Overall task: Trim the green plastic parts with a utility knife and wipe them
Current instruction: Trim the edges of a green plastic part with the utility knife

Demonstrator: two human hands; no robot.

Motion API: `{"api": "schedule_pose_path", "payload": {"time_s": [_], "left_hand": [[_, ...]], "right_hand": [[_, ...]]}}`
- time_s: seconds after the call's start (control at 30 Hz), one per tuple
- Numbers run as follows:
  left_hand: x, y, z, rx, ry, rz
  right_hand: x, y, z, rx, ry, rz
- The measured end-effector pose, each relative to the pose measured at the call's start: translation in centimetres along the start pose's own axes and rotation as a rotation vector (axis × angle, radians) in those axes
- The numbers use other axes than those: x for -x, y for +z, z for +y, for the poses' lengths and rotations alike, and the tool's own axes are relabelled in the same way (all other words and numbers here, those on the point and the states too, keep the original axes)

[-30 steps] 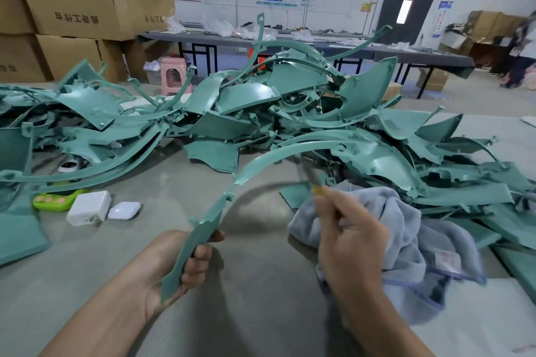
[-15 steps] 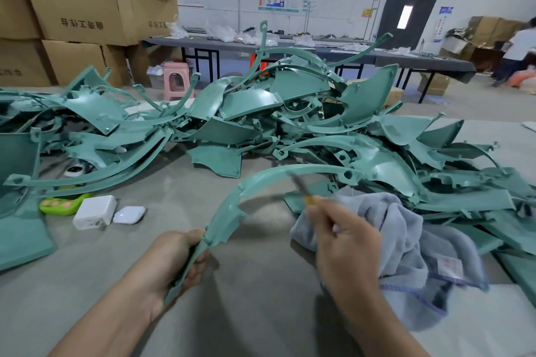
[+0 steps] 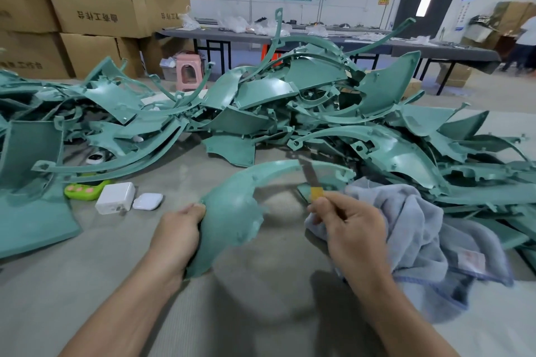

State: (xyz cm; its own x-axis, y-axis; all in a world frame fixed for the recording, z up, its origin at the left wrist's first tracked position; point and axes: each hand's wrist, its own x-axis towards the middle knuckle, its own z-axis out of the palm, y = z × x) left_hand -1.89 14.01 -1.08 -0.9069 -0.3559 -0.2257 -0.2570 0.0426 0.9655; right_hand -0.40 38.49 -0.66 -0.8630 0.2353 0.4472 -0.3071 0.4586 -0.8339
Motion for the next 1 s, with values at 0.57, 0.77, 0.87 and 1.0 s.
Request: {"api": "schedule_pose_path", "payload": {"time_s": [0.57,0.77,0.87,1.0], "left_hand": [[1.7,-1.1,0.8,-0.125,0.705,-0.034],[0.6,-1.9,1.5,0.112,0.617,-0.309],[0.2,-2.3,1.1,-0.109,0.798,-0.158],[-0.4,-2.3,0.3,-0.581,0.999,0.050]], "right_hand": [[0.5,2.0,-1.4,-0.697,0.762,-0.490],[0.1,1.6,-0.4,-0.750,0.677,-0.571],[0.0,1.8,-0.1,-0.767,0.606,-0.528],[-0.4,2.3,0.0,-0.740,0.665,-0.388]]}}
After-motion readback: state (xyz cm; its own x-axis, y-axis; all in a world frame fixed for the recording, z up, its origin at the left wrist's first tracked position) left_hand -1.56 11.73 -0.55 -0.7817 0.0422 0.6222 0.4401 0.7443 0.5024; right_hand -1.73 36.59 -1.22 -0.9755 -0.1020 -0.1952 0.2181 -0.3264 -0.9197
